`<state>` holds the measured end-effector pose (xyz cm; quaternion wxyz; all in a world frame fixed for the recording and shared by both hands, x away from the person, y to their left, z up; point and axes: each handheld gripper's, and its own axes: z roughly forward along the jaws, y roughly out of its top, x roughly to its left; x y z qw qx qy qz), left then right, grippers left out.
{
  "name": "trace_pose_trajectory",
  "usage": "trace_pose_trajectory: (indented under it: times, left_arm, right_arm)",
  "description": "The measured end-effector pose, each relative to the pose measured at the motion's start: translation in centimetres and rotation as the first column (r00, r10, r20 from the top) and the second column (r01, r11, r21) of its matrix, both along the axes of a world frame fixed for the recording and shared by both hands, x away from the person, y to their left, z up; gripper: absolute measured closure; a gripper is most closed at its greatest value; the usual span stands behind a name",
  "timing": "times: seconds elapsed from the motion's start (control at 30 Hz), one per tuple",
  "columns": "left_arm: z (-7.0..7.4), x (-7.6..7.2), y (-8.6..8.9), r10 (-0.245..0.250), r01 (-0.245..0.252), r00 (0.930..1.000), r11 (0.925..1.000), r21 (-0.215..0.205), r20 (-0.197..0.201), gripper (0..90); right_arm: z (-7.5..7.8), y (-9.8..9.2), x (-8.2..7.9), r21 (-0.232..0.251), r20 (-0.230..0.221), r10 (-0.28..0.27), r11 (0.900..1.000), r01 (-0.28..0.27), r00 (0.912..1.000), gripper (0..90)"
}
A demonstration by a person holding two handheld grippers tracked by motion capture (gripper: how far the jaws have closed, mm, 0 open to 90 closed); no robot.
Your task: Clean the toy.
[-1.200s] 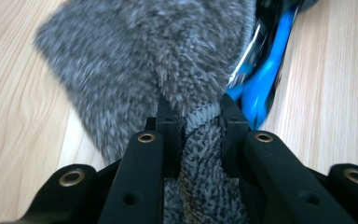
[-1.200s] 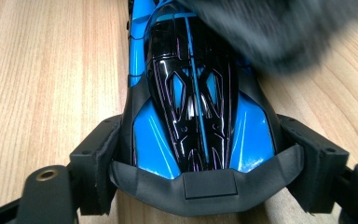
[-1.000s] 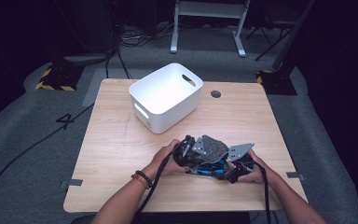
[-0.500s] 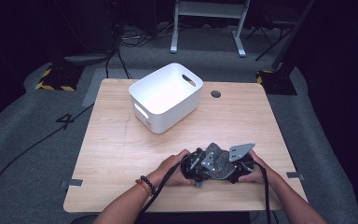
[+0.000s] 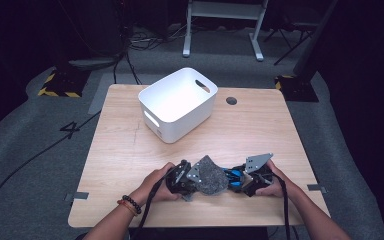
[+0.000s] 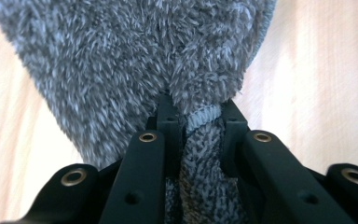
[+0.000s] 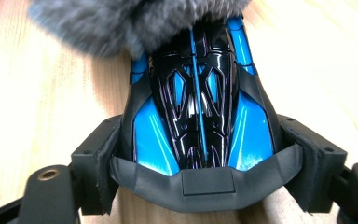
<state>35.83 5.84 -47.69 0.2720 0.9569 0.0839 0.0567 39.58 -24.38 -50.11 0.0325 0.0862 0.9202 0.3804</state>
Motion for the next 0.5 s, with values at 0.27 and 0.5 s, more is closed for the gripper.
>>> trace_pose_trajectory:
  times: [0.27, 0.5]
  left_arm:
    - [-0.3, -0.6, 1.0, 0.080, -0.080, 0.9918, 0.9968, -0.002, 0.100, 52.7]
    - [-0.8, 0.1, -0.2, 0.121, -0.121, 0.9829, 0.9926, -0.013, 0.138, 27.8]
  right_arm:
    - [0.4, -0.1, 0.4, 0.009, -0.101, -0.029, 1.000, 0.030, 0.9945, 24.6]
    - [0.6, 0.1, 0.6, 0.022, -0.139, -0.032, 0.999, 0.035, 0.9898, 24.6]
